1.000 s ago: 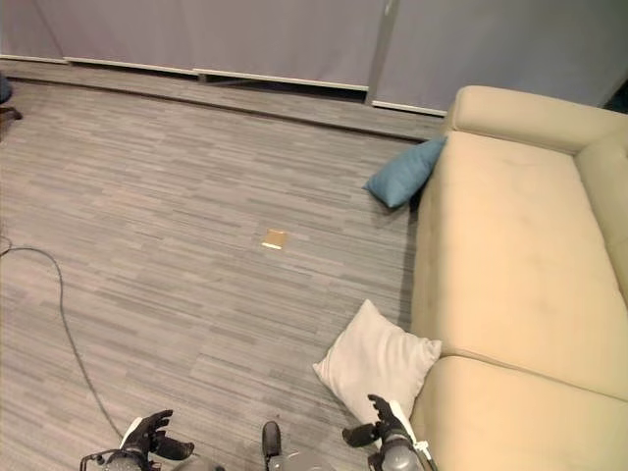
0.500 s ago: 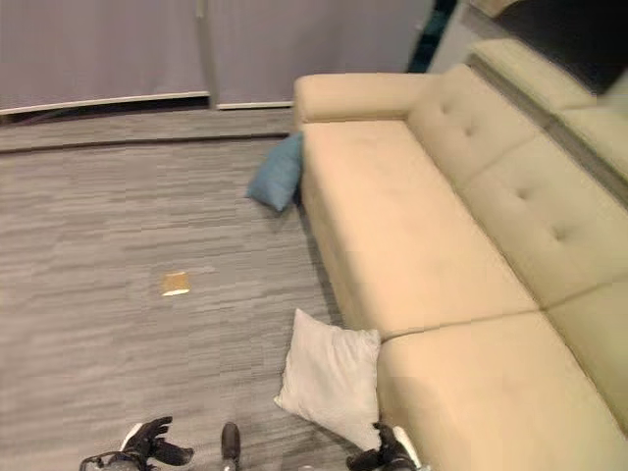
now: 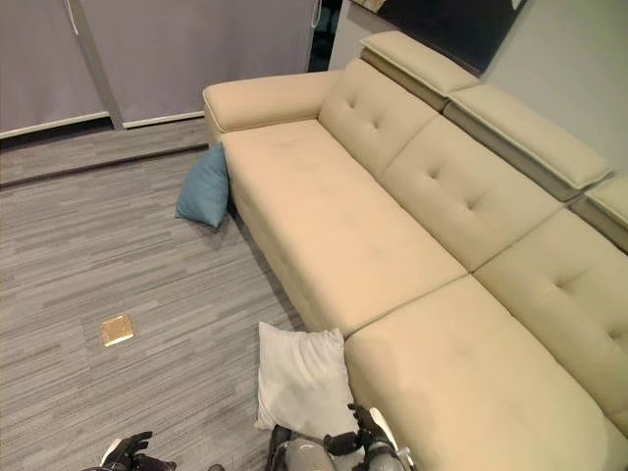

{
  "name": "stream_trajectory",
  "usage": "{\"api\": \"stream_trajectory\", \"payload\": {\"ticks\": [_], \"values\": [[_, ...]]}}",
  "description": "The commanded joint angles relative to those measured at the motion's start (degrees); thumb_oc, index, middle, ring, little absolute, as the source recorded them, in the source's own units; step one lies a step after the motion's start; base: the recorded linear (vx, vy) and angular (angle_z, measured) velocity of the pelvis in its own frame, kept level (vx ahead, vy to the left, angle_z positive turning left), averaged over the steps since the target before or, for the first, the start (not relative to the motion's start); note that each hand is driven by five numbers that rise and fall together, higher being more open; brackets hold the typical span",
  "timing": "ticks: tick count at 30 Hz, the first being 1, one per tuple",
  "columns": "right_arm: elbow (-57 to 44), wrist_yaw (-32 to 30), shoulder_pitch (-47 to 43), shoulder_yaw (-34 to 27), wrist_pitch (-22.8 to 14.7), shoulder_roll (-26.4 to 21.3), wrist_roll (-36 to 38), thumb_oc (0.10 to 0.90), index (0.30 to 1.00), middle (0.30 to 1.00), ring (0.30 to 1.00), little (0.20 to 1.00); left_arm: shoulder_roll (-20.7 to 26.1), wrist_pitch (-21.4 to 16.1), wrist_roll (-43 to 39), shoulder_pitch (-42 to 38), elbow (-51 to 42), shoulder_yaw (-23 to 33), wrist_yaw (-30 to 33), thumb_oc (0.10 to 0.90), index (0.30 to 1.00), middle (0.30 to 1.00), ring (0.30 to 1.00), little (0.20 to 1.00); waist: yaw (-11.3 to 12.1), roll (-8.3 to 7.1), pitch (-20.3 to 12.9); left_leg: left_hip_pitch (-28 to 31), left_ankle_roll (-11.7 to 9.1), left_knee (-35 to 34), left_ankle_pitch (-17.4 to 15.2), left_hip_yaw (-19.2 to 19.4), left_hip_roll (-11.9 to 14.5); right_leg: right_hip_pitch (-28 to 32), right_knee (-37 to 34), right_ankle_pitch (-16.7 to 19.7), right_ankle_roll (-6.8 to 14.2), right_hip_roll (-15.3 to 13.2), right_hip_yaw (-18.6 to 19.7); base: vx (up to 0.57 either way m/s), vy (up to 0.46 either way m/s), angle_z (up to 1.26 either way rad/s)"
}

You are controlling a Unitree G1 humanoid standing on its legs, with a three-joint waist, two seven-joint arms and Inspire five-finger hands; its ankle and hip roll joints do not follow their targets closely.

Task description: Pick up all the scattered cushions and arrange them neatly on the sofa.

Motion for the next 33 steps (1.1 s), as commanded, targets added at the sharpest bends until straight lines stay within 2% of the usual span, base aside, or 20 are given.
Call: {"api": "stream_trajectory", "payload": {"ticks": [1,5,8,9,10,11,12,13,14,16,18,19,21,22,24,26,27,29,30,33], "values": [[-1.91,-1.86,-2.22,-1.35,-1.26,-5.98,1.45,0.800,0.900,0.900,0.900,0.900,0.42,-2.03,1.39,-2.72,-3.46,-1.15,0.44,0.800,0.900,0.900,0.900,0.900,-1.02,-1.51,0.30,-7.53,-2.41,20.74,-2.71,-1.91,3.76,8.77,-10.46,1.87,3.52,0.42,5.41,0.13,0.036,-0.73],[-1.86,-1.86,-1.86,-1.75,-0.89,-6.35,1.49,0.800,0.900,0.900,0.900,0.900,0.16,-1.87,1.04,-2.70,-4.32,-1.48,0.34,0.800,0.900,0.900,0.900,0.900,-0.91,-2.24,-0.61,-8.23,-1.86,13.01,-3.03,-3.13,6.33,10.08,-11.26,1.48,4.84,-0.50,8.56,0.15,0.096,-0.49],[-2.44,-2.00,-1.92,-1.64,-0.94,-6.70,1.19,0.800,0.900,0.900,0.900,0.900,-0.33,-2.20,0.68,-2.52,-4.33,-2.08,0.28,0.800,0.900,0.900,0.900,0.900,0.12,-1.05,-0.46,-8.83,-3.35,4.21,1.82,-8.79,7.30,11.35,-10.74,0.05,5.09,0.26,12.51,0.15,0.130,-0.93],[-2.45,-2.00,-1.93,-1.65,-0.93,-6.69,1.18,0.800,0.900,0.900,0.900,0.900,-0.32,-2.20,0.68,-2.54,-4.32,-2.08,0.29,0.800,0.900,0.900,0.900,0.900,0.08,-1.08,-0.57,-8.93,-3.34,4.03,2.03,-8.80,7.25,11.19,-10.77,0.13,5.09,0.23,12.49,0.12,0.165,-1.00],[-2.76,-2.07,-2.23,-1.27,-1.08,-7.01,0.76,0.800,0.900,0.900,0.900,0.900,-0.75,-2.61,0.05,-2.55,-3.82,-2.38,0.34,0.800,0.900,0.900,0.900,0.900,1.25,-0.40,0.20,-10.28,-4.19,2.03,3.33,-16.21,6.44,11.95,-10.23,-0.42,5.10,0.63,15.85,0.07,0.114,-0.78],[-2.76,-2.07,-2.25,-1.28,-1.08,-7.00,0.76,0.800,0.900,0.900,0.900,0.900,-0.74,-2.62,0.05,-2.57,-3.81,-2.38,0.34,0.800,0.900,0.900,0.900,0.900,1.18,-0.39,0.07,-10.46,-4.18,1.94,3.49,-16.27,6.41,11.78,-10.27,-0.33,5.10,0.62,15.79,0.11,0.232,-0.64],[-2.94,-2.22,-2.96,-0.62,-1.27,-7.28,0.20,0.800,0.900,0.900,0.900,0.900,-1.22,-3.03,-0.50,-2.78,-3.49,-2.84,0.46,0.800,0.900,0.900,0.900,0.900,2.18,0.22,0.59,-11.55,-4.56,1.78,3.30,-24.96,4.05,11.34,-9.36,-0.29,5.13,1.07,19.77,0.04,0.118,-0.83],[-2.94,-2.22,-2.95,-0.63,-1.26,-7.29,0.20,0.800,0.900,0.900,0.900,0.900,-1.23,-3.04,-0.51,-2.79,-3.47,-2.84,0.47,0.800,0.900,0.900,0.900,0.900,2.17,0.22,0.61,-11.56,-4.55,1.87,3.22,-24.98,4.03,11.34,-9.29,-0.36,5.13,1.07,19.76,0.10,0.284,-1.75],[-2.80,-1.91,-3.53,-0.81,-1.36,-7.67,-0.12,0.800,0.900,0.900,0.900,0.900,-1.91,-3.10,-0.28,-3.00,-2.73,-3.25,-0.03,0.800,0.900,0.900,0.900,0.900,1.92,1.24,0.34,-10.97,-4.28,0.73,2.33,-28.89,2.36,10.71,-8.74,-0.61,5.42,1.49,22.85,0.10,0.254,-1.78],[-3.12,-1.57,-3.33,-1.24,-1.28,-7.63,-0.09,0.800,0.900,0.900,0.900,0.900,-1.90,-2.92,0.39,-3.00,-2.56,-3.54,-0.42,0.800,0.900,0.900,0.900,0.900,1.17,1.85,-0.11,-9.51,-3.50,0.19,1.82,-27.10,2.57,9.72,-7.88,-0.46,6.01,0.85,24.83,0.11,0.351,-1.15],[-3.37,-1.64,-3.41,-1.37,-1.23,-7.55,0.22,0.800,0.900,0.900,0.900,0.900,-1.73,-2.84,0.69,-3.22,-2.54,-3.68,-0.50,0.800,0.900,0.900,0.900,0.900,0.97,1.82,-0.05,-9.51,-2.95,1.12,1.41,-26.28,2.00,9.17,-7.55,-0.10,6.50,0.35,26.08,0.04,0.285,-0.69],[-3.82,-1.25,-3.45,-1.68,-1.06,-6.92,0.89,0.800,0.900,0.900,0.900,0.900,-1.31,-2.93,0.82,-3.62,-2.89,-3.92,-0.69,0.800,0.900,0.900,0.900,0.900,0.23,1.64,0.18,-9.25,-1.78,1.42,0.68,-23.89,0.96,8.00,-7.04,0.82,7.56,-0.62,28.44,0.02,0.363,-0.41],[-4.34,-1.19,-3.52,-1.67,-0.98,-6.50,1.20,0.800,0.900,0.900,0.900,0.900,-0.92,-2.98,0.96,-4.13,-3.21,-3.96,-0.68,0.800,0.900,0.900,0.900,0.900,0.14,1.57,0.36,-9.12,-1.09,1.34,0.32,-22.56,0.59,7.07,-6.65,1.14,8.19,-1.18,29.82,0.00,0.346,-0.53],[-5.00,-1.27,-4.05,-1.61,-0.70,-5.73,1.69,0.800,0.900,0.900,0.900,0.900,-0.50,-2.93,0.70,-4.63,-3.56,-3.68,-0.39,0.800,0.900,0.900,0.900,0.900,-0.20,1.38,0.70,-9.06,0.01,1.12,-0.15,-20.55,-0.42,5.16,-6.45,2.90,9.60,-1.83,31.85,-0.05,0.286,-1.07],[-5.37,-1.28,-4.75,-1.23,-0.65,-5.32,1.64,0.800,0.900,0.900,0.900,0.900,-0.16,-2.89,0.33,-5.09,-3.62,-3.32,0.07,0.800,0.900,0.900,0.900,0.900,-0.24,1.25,1.21,-9.22,0.46,1.06,-0.09,-19.19,-0.57,3.58,-5.78,3.92,10.30,-2.01,32.35,-0.08,0.258,-1.09],[-5.91,-1.50,-6.44,-0.32,-0.91,-4.77,1.72,0.800,0.900,0.900,0.900,0.900,0.58,-2.92,-0.79,-5.63,-3.73,-2.64,0.47,0.800,0.900,0.900,0.900,0.900,1.55,1.78,2.26,-9.20,1.25,0.28,-0.01,-15.63,-0.13,1.60,-3.88,3.66,9.60,-3.01,25.93,-0.12,0.268,-0.92],[-6.02,-1.46,-6.62,0.50,-1.36,-4.54,1.14,0.800,0.900,0.900,0.900,0.900,0.82,-2.79,-0.90,-5.16,-3.46,-2.23,0.16,0.800,0.900,0.900,0.900,0.900,3.09,2.38,1.88,-9.26,1.53,-0.89,0.79,-13.61,0.09,2.23,-2.71,2.06,7.89,-4.32,16.79,-0.05,0.200,-1.46],[-6.01,-1.46,-6.61,0.52,-1.36,-4.54,1.13,0.800,0.900,0.900,0.900,0.900,0.81,-2.79,-0.90,-5.14,-3.47,-2.22,0.15,0.800,0.900,0.900,0.900,0.900,2.98,2.38,1.90,-9.22,1.53,-0.92,0.80,-13.71,0.06,2.27,-2.64,1.96,7.89,-4.36,16.68,-0.04,0.114,-0.99],[-5.94,-1.42,-6.70,1.38,-1.66,-4.60,0.36,0.800,0.900,0.900,0.900,0.900,0.98,-2.54,-0.95,-4.35,-3.10,-1.52,-0.15,0.800,0.900,0.900,0.900,0.900,4.05,2.39,1.15,-9.02,1.79,-2.14,1.38,-12.17,-0.34,3.78,-1.61,0.09,6.90,-3.06,12.34,-0.05,0.137,-0.74],[-7.30,-1.49,-6.50,1.95,-2.10,-5.23,0.25,0.800,0.900,0.900,0.900,0.900,1.16,-2.22,-0.41,-3.08,-1.95,-0.71,-0.50,0.800,0.900,0.900,0.900,0.900,5.57,1.28,0.02,-8.16,1.81,-3.56,1.60,-9.28,-1.05,6.74,-4.51,-1.53,6.15,-0.38,8.36,-0.03,0.043,-0.83]]}}
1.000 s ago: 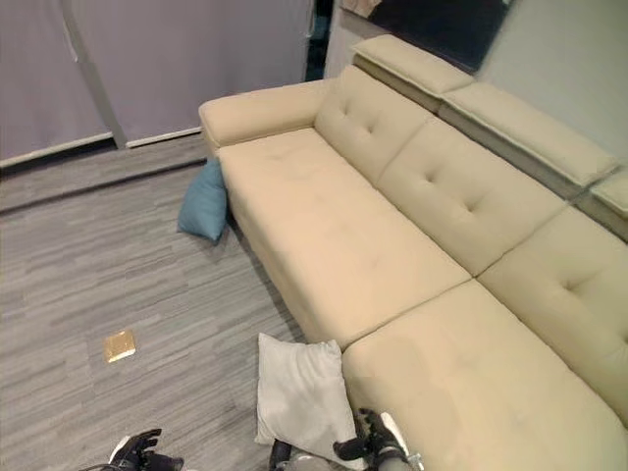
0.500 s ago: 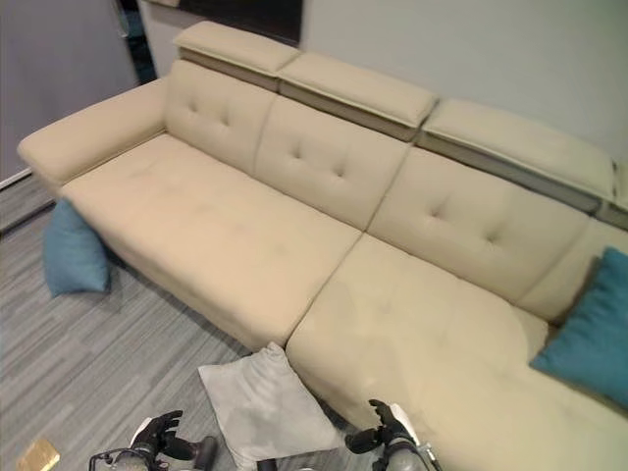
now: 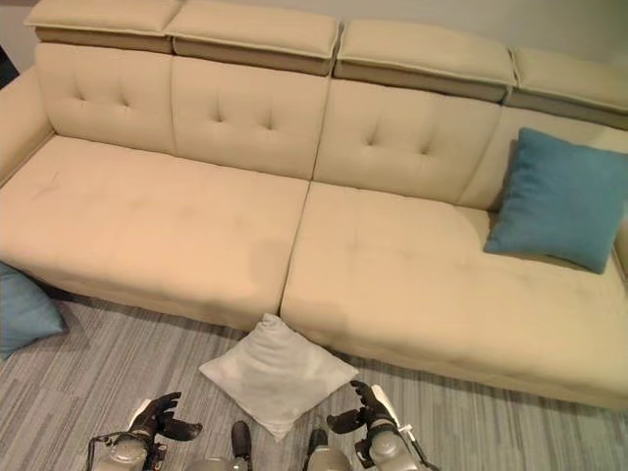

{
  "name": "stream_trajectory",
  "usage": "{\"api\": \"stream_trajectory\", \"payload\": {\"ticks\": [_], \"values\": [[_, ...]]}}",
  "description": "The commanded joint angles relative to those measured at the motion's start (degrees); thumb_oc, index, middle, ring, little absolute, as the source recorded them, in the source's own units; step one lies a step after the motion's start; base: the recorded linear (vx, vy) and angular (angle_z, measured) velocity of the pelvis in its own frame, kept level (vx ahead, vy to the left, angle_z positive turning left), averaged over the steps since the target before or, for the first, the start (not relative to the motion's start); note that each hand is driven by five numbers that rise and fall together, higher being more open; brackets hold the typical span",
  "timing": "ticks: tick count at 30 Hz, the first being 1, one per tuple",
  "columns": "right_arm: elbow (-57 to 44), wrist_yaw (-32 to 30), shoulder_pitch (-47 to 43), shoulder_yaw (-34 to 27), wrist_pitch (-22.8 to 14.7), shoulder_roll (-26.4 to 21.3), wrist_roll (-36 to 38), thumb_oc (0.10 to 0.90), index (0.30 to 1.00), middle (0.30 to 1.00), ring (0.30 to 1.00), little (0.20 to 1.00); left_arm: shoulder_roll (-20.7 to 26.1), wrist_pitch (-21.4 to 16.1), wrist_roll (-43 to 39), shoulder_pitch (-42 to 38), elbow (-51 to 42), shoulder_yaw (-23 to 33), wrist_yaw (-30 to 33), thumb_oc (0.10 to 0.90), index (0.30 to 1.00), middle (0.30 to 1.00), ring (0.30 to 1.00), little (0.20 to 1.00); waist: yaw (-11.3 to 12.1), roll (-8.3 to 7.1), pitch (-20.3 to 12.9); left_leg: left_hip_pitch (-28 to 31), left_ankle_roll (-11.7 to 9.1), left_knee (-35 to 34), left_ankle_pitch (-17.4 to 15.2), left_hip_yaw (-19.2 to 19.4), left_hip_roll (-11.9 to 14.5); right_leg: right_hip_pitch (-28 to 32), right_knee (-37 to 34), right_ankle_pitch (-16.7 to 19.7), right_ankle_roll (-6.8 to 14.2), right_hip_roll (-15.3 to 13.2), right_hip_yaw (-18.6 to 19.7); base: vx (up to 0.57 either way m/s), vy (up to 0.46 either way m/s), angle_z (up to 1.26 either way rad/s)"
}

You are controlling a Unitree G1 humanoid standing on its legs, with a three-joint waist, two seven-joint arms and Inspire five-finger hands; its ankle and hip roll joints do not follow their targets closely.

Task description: Pick up all the scattered cushions and arrange them neatly on the sofa.

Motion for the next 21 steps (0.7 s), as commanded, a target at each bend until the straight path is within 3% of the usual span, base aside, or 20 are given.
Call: {"api": "stream_trajectory", "payload": {"ticks": [1,6,8,10,14,17,18,21], "values": [[-5.21,-1.81,-0.49,0.16,-2.31,-3.90,-0.02,0.800,0.900,0.900,0.900,0.900,1.98,-0.92,0.18,1.38,0.68,0.45,-0.34,0.800,0.900,0.900,0.900,0.900,0.58,-2.86,-3.84,-2.13,-4.36,4.03,-5.44,-4.76,0.03,0.63,-5.54,1.58,-1.26,3.28,0.01,-0.03,-0.051,-0.48],[-6.01,-2.20,0.36,-0.90,-2.38,-5.15,0.89,0.800,0.900,0.900,0.900,0.900,0.78,-0.97,0.54,0.40,0.24,-0.41,-0.69,0.800,0.900,0.900,0.900,0.900,-0.68,-2.91,-3.80,-2.48,-4.83,5.10,-5.86,-4.65,-0.63,1.65,-10.85,3.17,-1.41,4.75,3.01,0.01,-0.075,-0.09],[-6.42,-2.22,0.69,-1.41,-2.46,-5.49,1.17,0.800,0.900,0.900,0.900,0.900,0.52,-0.97,0.45,0.11,-0.09,-0.83,-0.83,0.800,0.900,0.900,0.900,0.900,-1.12,-2.79,-3.45,-3.07,-5.19,6.57,-6.27,-4.70,-0.59,1.88,-11.06,3.25,-1.61,4.62,2.83,-0.02,-0.053,0.19],[-6.09,-2.18,0.43,-1.77,-2.40,-6.04,1.72,0.800,0.900,0.900,0.900,0.900,-0.28,-0.98,-0.19,-0.53,-1.08,-1.82,-1.28,0.800,0.900,0.900,0.900,0.900,-1.15,-2.57,-1.65,-5.58,-6.09,14.00,-8.02,-6.95,-0.22,1.88,-9.08,2.31,-2.68,3.84,2.62,-0.05,-0.010,0.32],[-5.28,-2.02,0.30,-1.90,-2.37,-6.25,1.77,0.800,0.900,0.900,0.900,0.900,-0.78,-0.86,-0.55,-0.33,-1.01,-2.34,-1.55,0.800,0.900,0.900,0.900,0.900,-1.20,-2.35,-1.88,-6.46,-6.77,14.28,-7.91,-8.82,1.42,2.22,-8.38,1.57,-2.54,2.96,3.13,0.03,0.075,-0.05],[-4.77,-2.13,0.04,-1.77,-2.27,-6.10,1.84,0.800,0.900,0.900,0.900,0.900,-0.93,-0.59,-0.39,-0.24,-0.38,-2.89,-1.31,0.800,0.900,0.900,0.900,0.900,-0.72,-2.67,-2.22,-8.12,-7.67,12.70,-5.44,-10.66,4.95,2.49,-7.64,1.13,-1.88,1.47,4.05,0.12,0.176,-0.17],[-4.54,-2.19,0.00,-1.90,-2.06,-6.22,1.93,0.800,0.900,0.900,0.900,0.900,-1.01,-0.61,-0.97,-0.45,-0.30,-3.16,-1.03,0.800,0.900,0.900,0.900,0.900,-0.28,-2.39,-2.20,-9.51,-8.76,10.56,-3.07,-14.22,7.20,3.08,-7.29,0.25,-1.33,1.03,4.90,0.20,0.277,0.01],[-4.46,-2.26,-0.08,-2.13,-1.93,-6.49,1.95,0.800,0.900,0.900,0.900,0.900,-0.91,-0.72,-1.27,-0.79,-0.53,-3.47,-0.75,0.800,0.900,0.900,0.900,0.900,0.18,-1.85,-2.09,-10.72,-9.66,9.21,-1.44,-18.15,7.62,3.89,-6.98,-0.54,-0.81,0.72,6.24,0.13,0.195,-0.14]]}}
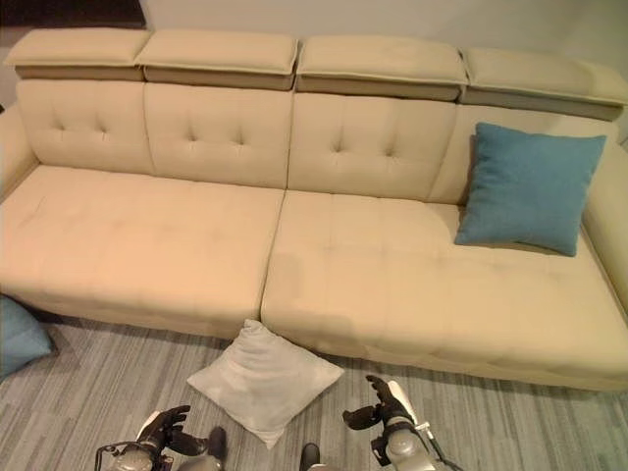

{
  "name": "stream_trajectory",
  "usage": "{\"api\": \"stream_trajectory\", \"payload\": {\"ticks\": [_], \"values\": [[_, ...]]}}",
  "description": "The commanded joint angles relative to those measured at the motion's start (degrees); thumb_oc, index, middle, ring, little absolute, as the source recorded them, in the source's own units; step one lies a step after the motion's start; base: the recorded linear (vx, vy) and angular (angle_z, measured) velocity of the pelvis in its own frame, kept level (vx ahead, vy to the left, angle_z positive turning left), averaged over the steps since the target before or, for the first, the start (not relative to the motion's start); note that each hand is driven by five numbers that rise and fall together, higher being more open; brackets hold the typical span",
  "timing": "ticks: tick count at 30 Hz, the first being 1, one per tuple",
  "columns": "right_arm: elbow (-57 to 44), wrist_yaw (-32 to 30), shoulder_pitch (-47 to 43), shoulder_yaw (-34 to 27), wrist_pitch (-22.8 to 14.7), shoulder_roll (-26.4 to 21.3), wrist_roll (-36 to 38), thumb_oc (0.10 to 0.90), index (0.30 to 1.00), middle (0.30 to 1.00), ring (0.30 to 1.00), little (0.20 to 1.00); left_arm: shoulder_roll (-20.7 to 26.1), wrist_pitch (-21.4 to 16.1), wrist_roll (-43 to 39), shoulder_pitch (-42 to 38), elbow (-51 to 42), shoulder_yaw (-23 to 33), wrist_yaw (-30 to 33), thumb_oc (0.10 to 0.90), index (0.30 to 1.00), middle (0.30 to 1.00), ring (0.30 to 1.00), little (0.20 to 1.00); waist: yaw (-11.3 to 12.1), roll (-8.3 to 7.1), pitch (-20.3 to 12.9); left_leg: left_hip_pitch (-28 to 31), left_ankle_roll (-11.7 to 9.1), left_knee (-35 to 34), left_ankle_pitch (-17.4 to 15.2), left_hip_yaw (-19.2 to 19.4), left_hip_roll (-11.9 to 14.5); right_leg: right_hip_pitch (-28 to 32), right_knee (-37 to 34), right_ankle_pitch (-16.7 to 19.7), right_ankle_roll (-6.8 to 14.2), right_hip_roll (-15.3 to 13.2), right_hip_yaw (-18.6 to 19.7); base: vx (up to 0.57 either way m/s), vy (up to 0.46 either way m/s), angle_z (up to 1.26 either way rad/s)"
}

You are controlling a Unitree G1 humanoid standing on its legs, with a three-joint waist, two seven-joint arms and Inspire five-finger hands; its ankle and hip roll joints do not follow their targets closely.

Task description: Pick up all the scattered cushions and arrange them neatly on the sofa.

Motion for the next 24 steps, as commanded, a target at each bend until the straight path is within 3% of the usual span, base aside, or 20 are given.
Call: {"api": "stream_trajectory", "payload": {"ticks": [1,3,7,8,10,11,12,13,17,24], "values": [[-3.00,-1.52,-1.64,-0.68,-1.90,-2.14,1.11,0.800,0.900,0.900,0.900,0.900,1.61,-1.05,-0.99,-0.51,-2.24,-0.46,0.82,0.800,0.900,0.900,0.900,0.900,0.40,-0.83,0.00,-2.69,-1.08,3.43,-5.22,-1.56,-1.91,-0.16,3.61,-4.54,6.23,-2.22,4.47,0.18,0.319,-0.31],[-2.97,-1.04,-1.56,-1.17,-1.59,-1.73,0.70,0.800,0.900,0.900,0.900,0.900,1.35,-0.70,1.48,-0.75,-1.18,-1.29,0.05,0.800,0.900,0.900,0.900,0.900,-0.29,-0.16,-0.59,-0.91,-1.20,2.94,-6.49,-0.55,-2.75,-0.23,3.68,-3.49,7.33,-4.16,5.89,0.22,0.519,-0.75],[-3.85,-1.51,-3.38,-0.17,-0.96,0.07,0.76,0.800,0.900,0.900,0.900,0.900,4.01,-0.79,1.22,-2.91,-3.29,-0.96,1.04,0.800,0.900,0.900,0.900,0.900,-0.66,-1.78,0.71,-0.48,2.02,4.51,-9.24,4.62,-5.46,-6.70,6.44,3.09,9.71,-6.92,9.47,0.04,0.379,-0.79],[-3.87,-1.51,-3.38,-0.17,-0.94,0.08,0.76,0.800,0.900,0.900,0.900,0.900,4.02,-0.78,1.21,-2.92,-3.29,-0.96,1.03,0.800,0.900,0.900,0.900,0.900,-0.54,-1.81,0.69,-0.49,2.03,4.52,-9.27,4.75,-5.44,-6.82,6.51,3.08,9.73,-6.91,9.61,-0.10,0.300,-1.12],[-4.69,-1.81,-4.21,0.42,-1.21,0.29,0.82,0.800,0.900,0.900,0.900,0.900,4.97,-0.82,1.22,-3.11,-3.43,-0.70,1.26,0.800,0.900,0.900,0.900,0.900,0.19,-1.47,1.13,-0.35,3.05,4.66,-9.88,7.33,-5.51,-7.99,7.40,2.35,8.62,-7.08,5.16,-0.03,0.224,-1.03],[-4.69,-1.81,-4.21,0.42,-1.21,0.29,0.82,0.800,0.900,0.900,0.900,0.900,4.97,-0.82,1.22,-3.11,-3.43,-0.70,1.25,0.800,0.900,0.900,0.900,0.900,0.19,-1.48,1.14,-0.33,3.05,4.66,-9.88,7.33,-5.51,-7.98,7.40,2.35,8.62,-7.08,5.16,0.00,0.136,-0.67],[-4.70,-1.83,-4.35,0.69,-1.39,0.25,0.79,0.800,0.900,0.900,0.900,0.900,5.27,-0.85,1.04,-2.90,-3.42,-0.36,1.24,0.800,0.900,0.900,0.900,0.900,0.60,-1.44,1.10,-0.05,3.35,4.33,-9.91,8.14,-5.81,-7.75,7.61,1.58,8.09,-6.55,2.90,-0.04,0.140,-0.59],[-4.15,-1.91,-4.60,1.08,-1.56,0.32,0.87,0.800,0.900,0.900,0.900,0.900,5.42,-0.84,0.30,-2.37,-3.29,0.47,1.18,0.800,0.900,0.900,0.900,0.900,1.72,-1.49,0.79,-0.01,3.79,3.75,-9.67,9.40,-6.27,-7.21,7.76,0.02,7.39,-5.62,-1.67,-0.04,0.157,-0.35],[-3.94,-1.93,-4.63,1.68,-1.80,0.29,0.95,0.800,0.900,0.900,0.900,0.900,5.50,-0.88,-0.16,-1.20,-3.01,1.60,1.05,0.800,0.900,0.900,0.900,0.900,3.45,-2.17,0.32,0.53,3.70,2.62,-9.41,11.75,-6.97,-4.72,4.78,-0.81,7.18,-4.95,-6.59,-0.04,0.017,-0.62],[-6.55,-2.70,-4.68,1.40,-2.44,-0.86,1.70,0.800,0.900,0.900,0.900,0.900,4.17,-1.37,-0.38,-1.69,-4.37,0.61,1.20,0.800,0.900,0.900,0.900,0.900,2.32,-1.21,0.68,0.77,2.79,1.46,-8.56,12.08,-7.05,-4.48,0.72,-0.44,6.61,-2.73,-4.09,-0.02,-0.090,-0.07]]}}
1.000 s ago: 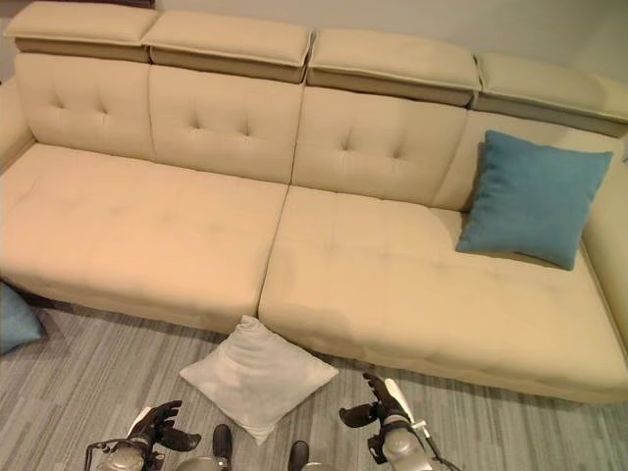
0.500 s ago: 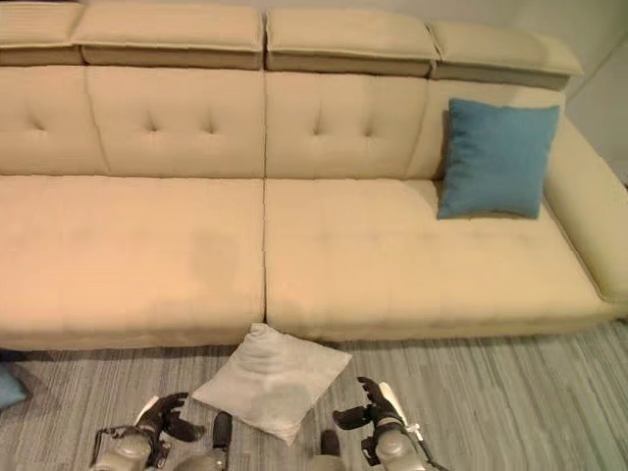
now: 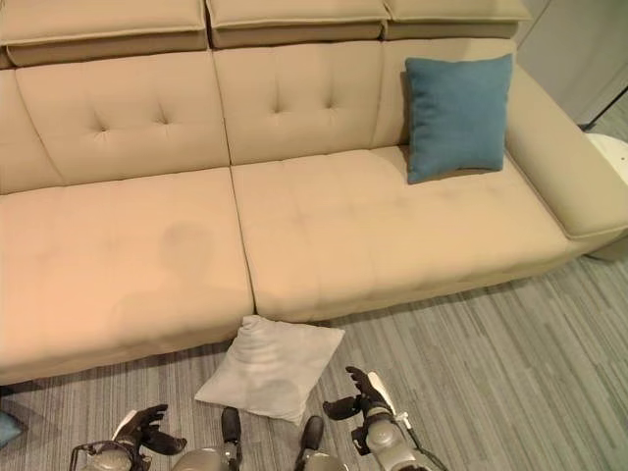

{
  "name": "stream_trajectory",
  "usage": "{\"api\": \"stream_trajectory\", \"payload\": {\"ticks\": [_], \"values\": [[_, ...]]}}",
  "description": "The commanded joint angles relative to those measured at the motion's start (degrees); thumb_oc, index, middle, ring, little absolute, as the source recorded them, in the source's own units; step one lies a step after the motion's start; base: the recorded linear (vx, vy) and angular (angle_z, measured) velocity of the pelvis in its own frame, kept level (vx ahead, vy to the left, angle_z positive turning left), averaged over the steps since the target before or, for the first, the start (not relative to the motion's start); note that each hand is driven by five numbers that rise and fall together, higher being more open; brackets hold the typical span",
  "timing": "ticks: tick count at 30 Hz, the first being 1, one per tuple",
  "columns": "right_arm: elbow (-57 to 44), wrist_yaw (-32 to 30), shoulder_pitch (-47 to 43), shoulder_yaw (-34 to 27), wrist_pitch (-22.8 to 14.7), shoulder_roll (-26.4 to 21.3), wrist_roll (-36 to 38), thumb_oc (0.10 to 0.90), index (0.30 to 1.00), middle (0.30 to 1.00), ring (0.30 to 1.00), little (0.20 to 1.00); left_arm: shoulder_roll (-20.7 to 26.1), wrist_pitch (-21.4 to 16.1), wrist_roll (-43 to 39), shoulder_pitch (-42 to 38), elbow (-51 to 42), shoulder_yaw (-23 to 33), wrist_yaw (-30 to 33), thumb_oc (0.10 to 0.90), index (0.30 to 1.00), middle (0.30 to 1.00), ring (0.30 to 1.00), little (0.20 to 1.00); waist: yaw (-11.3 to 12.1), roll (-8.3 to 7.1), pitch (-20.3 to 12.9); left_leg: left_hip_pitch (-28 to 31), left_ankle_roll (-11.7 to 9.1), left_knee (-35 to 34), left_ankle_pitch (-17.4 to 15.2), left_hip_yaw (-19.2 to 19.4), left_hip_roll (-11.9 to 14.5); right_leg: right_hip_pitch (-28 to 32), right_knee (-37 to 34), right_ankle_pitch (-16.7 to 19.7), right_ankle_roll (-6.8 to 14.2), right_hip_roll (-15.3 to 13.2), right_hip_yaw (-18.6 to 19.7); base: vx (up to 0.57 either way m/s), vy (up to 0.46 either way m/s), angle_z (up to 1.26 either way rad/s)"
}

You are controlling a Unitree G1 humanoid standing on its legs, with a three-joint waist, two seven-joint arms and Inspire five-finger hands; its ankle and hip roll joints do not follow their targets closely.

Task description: Pick up all the scattered cushions and arrange them neatly on the sofa.

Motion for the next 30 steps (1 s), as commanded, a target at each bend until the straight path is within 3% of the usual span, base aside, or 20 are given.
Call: {"api": "stream_trajectory", "payload": {"ticks": [1,5,7,8,9,12,14,16,18,30], "values": [[-3.97,-3.13,-2.65,-0.68,-2.32,-3.41,1.66,0.800,0.900,0.900,0.900,0.900,-0.25,-2.87,-2.74,-4.66,-3.88,0.29,1.24,0.800,0.900,0.900,0.900,0.900,-0.67,0.10,-0.75,-5.55,-3.95,6.46,-5.78,-7.29,1.22,-1.18,3.22,-6.07,1.73,0.07,2.51,-0.14,-0.130,0.22],[-4.41,-5.42,-4.56,-2.58,-2.54,-3.17,5.96,0.800,0.900,0.900,0.900,0.900,0.08,-4.13,-8.27,-8.42,-8.88,-1.00,3.36,0.800,0.900,0.900,0.900,0.900,-1.53,1.50,3.49,-13.18,-3.98,12.27,-6.10,-10.27,1.38,-8.91,8.10,-6.56,0.26,-0.01,2.48,-0.19,-0.101,0.29],[-4.13,-6.08,-5.24,-3.11,-2.53,-3.15,6.99,0.800,0.900,0.900,0.900,0.900,-0.04,-4.36,-9.71,-9.12,-9.66,-1.25,3.70,0.800,0.900,0.900,0.900,0.900,-1.80,2.05,3.87,-14.87,-3.93,12.71,-6.14,-11.13,1.25,-11.24,9.81,-6.87,-0.07,-0.07,2.61,-0.11,-0.004,0.09],[-3.78,-6.96,-6.06,-3.57,-2.51,-3.11,7.77,0.800,0.900,0.900,0.900,0.900,-0.01,-4.78,-10.49,-9.96,-10.36,-1.46,4.58,0.800,0.900,0.900,0.900,0.900,-1.90,2.51,4.29,-17.25,-3.78,13.76,-6.00,-11.52,0.89,-14.05,11.63,-6.95,-0.33,-0.32,2.69,-0.21,0.038,-0.09],[-3.63,-8.50,-8.81,-4.18,-2.93,-2.72,9.77,0.800,0.900,0.900,0.900,0.900,0.45,-5.51,-12.93,-12.21,-11.51,-1.73,6.15,0.800,0.900,0.900,0.900,0.900,-2.03,3.08,5.31,-22.44,-3.47,16.62,-6.05,-11.79,0.54,-20.63,15.47,-6.82,-0.50,-0.83,3.76,-0.16,0.037,-0.15],[-4.14,-10.19,-10.78,-4.80,-3.17,-2.75,11.08,0.800,0.900,0.900,0.900,0.900,1.03,-5.88,-14.06,-13.90,-12.66,-1.67,7.23,0.800,0.900,0.900,0.900,0.900,-2.48,3.71,5.27,-26.69,-3.61,19.95,-8.03,-11.28,1.07,-25.41,19.11,-8.84,-0.26,-1.35,5.41,-0.03,0.035,-0.27],[-4.34,-14.32,-16.22,-5.36,-3.01,-3.13,12.22,0.800,0.900,0.900,0.900,0.900,2.05,-6.72,-15.77,-19.24,-13.34,-1.62,10.48,0.800,0.900,0.900,0.900,0.900,-3.37,4.70,6.43,-37.77,-2.98,27.30,-9.56,-9.42,2.09,-37.57,27.11,-9.86,-0.38,-2.71,7.95,-0.18,0.110,-0.27],[-4.21,-15.63,-17.53,-5.56,-3.17,-3.56,12.52,0.800,0.900,0.900,0.900,0.900,2.47,-6.95,-16.13,-20.52,-13.63,-1.80,11.39,0.800,0.900,0.900,0.900,0.900,-3.58,5.15,6.87,-40.06,-2.71,28.98,-10.05,-9.19,2.15,-40.29,29.30,-10.18,-0.42,-3.04,8.60,-0.07,0.059,-0.26],[-3.18,-18.62,-22.08,-6.28,-4.20,-4.03,14.88,0.800,0.900,0.900,0.900,0.900,3.40,-7.18,-16.51,-24.93,-13.39,-2.10,13.79,0.800,0.900,0.900,0.900,0.900,-4.16,6.01,8.31,-47.42,-2.21,34.64,-11.32,-8.65,2.63,-47.85,35.02,-11.34,-0.77,-3.45,10.35,-0.06,0.056,-0.23],[1.42,-19.94,-39.25,-3.95,-6.70,-7.46,24.23,0.800,0.900,0.900,0.900,0.900,7.23,-6.76,-15.48,-39.41,-15.22,-6.45,16.82,0.800,0.900,0.900,0.900,0.900,-4.61,7.96,10.17,-68.63,-1.04,49.94,-15.95,-8.43,1.99,-69.48,49.52,-15.14,-1.70,-2.94,14.50,0.03,0.011,-0.08]]}}
